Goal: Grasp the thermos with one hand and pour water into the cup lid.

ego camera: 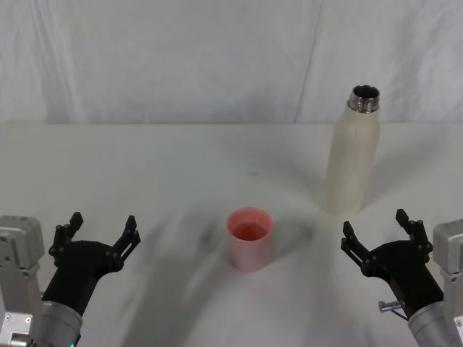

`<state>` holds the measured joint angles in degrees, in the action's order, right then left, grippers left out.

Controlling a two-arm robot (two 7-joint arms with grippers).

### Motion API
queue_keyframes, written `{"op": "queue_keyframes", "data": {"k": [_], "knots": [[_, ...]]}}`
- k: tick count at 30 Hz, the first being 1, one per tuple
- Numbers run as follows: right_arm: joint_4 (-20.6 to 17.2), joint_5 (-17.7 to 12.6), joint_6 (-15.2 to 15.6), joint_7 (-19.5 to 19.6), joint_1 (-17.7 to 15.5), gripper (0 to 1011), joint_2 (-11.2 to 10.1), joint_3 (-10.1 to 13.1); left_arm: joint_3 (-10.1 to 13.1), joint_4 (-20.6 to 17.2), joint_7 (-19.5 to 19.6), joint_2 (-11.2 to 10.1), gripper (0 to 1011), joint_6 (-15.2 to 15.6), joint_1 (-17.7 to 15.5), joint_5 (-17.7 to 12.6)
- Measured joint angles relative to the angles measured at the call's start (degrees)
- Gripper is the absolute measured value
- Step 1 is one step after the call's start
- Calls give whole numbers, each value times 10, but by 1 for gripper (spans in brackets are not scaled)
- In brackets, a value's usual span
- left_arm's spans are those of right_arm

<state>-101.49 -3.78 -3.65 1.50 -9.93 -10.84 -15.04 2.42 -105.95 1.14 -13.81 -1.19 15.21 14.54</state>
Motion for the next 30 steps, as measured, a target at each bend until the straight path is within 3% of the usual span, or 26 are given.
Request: {"op": "queue_keyframes", "data": {"k": [30], "knots": [[0, 0, 0, 0, 0, 1002, 0, 0, 0, 0, 0, 0, 1001, 0, 0, 0]]}}
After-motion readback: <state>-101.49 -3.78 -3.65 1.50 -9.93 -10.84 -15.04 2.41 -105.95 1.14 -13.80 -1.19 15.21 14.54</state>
